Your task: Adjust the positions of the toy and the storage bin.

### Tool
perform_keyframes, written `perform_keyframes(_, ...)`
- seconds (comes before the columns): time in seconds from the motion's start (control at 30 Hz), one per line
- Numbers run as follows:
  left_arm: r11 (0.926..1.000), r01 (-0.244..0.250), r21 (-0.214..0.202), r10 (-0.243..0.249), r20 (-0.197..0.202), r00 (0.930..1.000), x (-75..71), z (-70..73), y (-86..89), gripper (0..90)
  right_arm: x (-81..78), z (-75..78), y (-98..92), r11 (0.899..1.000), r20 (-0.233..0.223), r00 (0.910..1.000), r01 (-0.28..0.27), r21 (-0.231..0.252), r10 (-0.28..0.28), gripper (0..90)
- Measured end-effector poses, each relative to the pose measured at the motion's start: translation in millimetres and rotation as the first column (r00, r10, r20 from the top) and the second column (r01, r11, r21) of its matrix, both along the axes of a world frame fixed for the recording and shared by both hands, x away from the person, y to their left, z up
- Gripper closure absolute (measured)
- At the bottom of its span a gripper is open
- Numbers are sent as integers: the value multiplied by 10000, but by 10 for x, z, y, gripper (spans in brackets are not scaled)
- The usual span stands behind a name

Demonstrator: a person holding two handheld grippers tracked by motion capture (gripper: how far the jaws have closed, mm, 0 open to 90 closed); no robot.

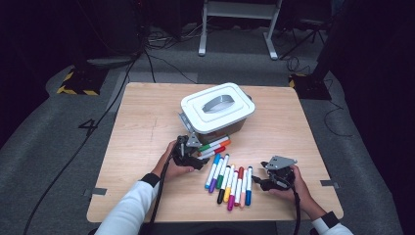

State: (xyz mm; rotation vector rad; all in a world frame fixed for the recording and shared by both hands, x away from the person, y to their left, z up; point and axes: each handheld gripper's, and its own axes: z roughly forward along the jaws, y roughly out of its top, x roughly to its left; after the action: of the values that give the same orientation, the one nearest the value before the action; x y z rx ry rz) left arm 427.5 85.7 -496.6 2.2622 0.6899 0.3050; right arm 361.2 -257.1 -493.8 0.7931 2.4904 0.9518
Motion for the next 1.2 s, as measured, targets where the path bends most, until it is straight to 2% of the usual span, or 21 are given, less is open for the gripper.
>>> perform_keyframes(0.1,10000,-3,-87,1,-231,9997,50,-57,-14,336,2,-2,-1,10000,-17,10000,-26,37,26,320)
perform_keyframes(0.17,10000,61,-49,-62,-174,9998,49,-55,-17,351,1,-2,-1,10000,-16,10000,-21,33,21,321)
perform_keyframes(0.27,9998,162,-137,-165,-219,9996,45,-54,-12,433,-5,1,3,10000,-16,10000,-31,-2,31,321)
perform_keyframes(0.57,9997,223,99,-219,-401,9990,-15,-21,25,442,-1,-2,1,10000,-43,10000,-50,50,50,321)
perform_keyframes(0.73,9998,-10,217,21,-489,9988,-131,-7,97,442,0,-3,2,10000,-43,10000,-50,62,50,320)
perform_keyframes(0.77,9996,-98,247,114,-650,9978,-199,4,128,443,-1,-1,3,10000,-35,10000,-47,36,47,320)
perform_keyframes(0.8,9996,-98,247,114,-650,9978,-199,4,128,443,-1,-1,3,10000,-35,10000,-47,36,47,320)
perform_keyframes(0.83,9991,-235,364,258,-645,9976,-288,12,164,443,-2,-2,8,10000,-23,10000,-40,36,40,321)
perform_keyframes(0.87,9991,-235,364,258,-645,9976,-288,12,164,443,-2,-2,8,10000,-23,10000,-40,36,40,321)
perform_keyframes(0.97,9982,-525,281,549,-925,9942,-446,25,223,442,-3,-2,21,10000,-20,10000,-46,36,46,321)
perform_keyframes(1.07,9980,-591,230,613,-1136,9916,-630,28,257,384,-9,-2,48,10000,-29,10000,-37,35,37,320)
perform_keyframes(1.13,9981,-585,194,604,-1210,9908,-672,30,261,327,-9,-3,53,10000,-11,10000,-35,38,35,320)
perform_keyframes(1.17,9987,-505,33,504,-1432,9884,-760,36,266,302,-9,-2,58,10000,-7,10000,-44,20,44,320)
perform_keyframes(1.2,9987,-505,33,504,-1432,9884,-760,36,266,295,-9,-2,58,10000,-7,10000,-44,20,44,320)
